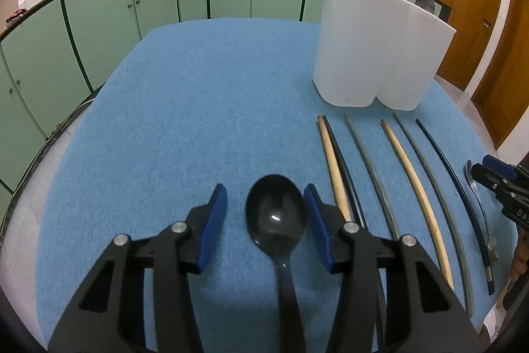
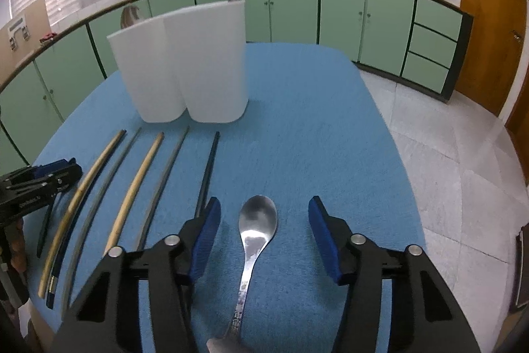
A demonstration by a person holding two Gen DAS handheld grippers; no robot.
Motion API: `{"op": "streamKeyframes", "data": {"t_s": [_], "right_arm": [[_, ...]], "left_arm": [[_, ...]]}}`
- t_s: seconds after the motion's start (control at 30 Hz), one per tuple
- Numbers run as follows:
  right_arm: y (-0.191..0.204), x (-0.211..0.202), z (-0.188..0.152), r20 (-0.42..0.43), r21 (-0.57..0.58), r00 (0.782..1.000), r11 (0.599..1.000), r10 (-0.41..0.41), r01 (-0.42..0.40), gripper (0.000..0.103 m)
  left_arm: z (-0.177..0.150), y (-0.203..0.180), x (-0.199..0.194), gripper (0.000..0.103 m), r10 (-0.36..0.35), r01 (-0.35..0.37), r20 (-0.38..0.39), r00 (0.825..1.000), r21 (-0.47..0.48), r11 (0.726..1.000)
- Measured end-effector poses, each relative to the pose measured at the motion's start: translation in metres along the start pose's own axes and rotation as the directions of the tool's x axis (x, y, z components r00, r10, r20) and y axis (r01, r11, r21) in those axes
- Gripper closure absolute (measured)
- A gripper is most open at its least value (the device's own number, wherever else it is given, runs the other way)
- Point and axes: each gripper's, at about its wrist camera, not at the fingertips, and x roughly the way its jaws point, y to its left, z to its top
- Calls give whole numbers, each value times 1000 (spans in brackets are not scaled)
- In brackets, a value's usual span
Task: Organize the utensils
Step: 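Close left tool on the black spoon while right tool grasps the flower-handled spoon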
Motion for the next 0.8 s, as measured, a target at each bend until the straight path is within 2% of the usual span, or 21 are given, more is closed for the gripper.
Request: {"op": "streamKeyframes", "data": {"t_s": [0.37, 0.53, 0.6, 0.8], "right_arm": [[0, 11, 1, -41, -4, 999, 1000, 18, -18, 54], [-2, 12, 3, -45, -7, 999, 1000, 10, -10, 70], [-2, 12, 3, -45, -8, 999, 1000, 18, -19, 77], [1, 11, 2, -40, -7, 999, 1000, 16, -16, 77]], "left_arm": [[1, 2, 1, 57, -11, 11, -3, 1000, -7, 1000], [2, 1, 2, 60, -6, 6, -4, 1000, -2, 1000], [2, 1, 2, 66, -4, 4, -3, 1000, -1, 1000], [2, 1, 1, 69, -1, 1, -1, 1000, 6, 1000]]}}
